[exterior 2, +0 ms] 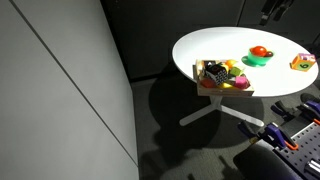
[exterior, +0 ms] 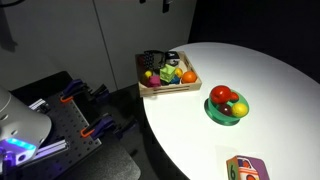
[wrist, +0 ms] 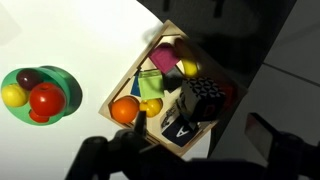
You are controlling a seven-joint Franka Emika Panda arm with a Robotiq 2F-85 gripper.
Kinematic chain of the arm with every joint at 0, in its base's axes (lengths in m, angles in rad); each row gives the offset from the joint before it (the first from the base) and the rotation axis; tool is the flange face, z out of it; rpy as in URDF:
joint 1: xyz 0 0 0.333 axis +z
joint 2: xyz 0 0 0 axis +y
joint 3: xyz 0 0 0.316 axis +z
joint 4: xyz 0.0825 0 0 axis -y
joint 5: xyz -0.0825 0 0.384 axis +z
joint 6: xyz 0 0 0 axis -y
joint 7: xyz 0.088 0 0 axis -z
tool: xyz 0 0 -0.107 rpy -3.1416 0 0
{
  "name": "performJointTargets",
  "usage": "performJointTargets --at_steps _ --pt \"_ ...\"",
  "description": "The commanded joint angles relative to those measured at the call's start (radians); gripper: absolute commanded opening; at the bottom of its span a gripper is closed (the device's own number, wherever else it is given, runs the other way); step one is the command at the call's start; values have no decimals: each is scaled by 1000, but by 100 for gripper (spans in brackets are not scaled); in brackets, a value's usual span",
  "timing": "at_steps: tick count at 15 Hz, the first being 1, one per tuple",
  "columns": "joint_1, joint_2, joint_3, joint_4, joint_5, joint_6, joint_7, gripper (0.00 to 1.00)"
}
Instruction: Move the white and black block from the table to the tray
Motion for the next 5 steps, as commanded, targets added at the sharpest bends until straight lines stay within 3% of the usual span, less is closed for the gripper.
performJointTargets --at_steps 1,5 --pt "5 -4 -7 1 -10 -2 9 100" --pt "3 -8 -8 0 -13 -2 15 100"
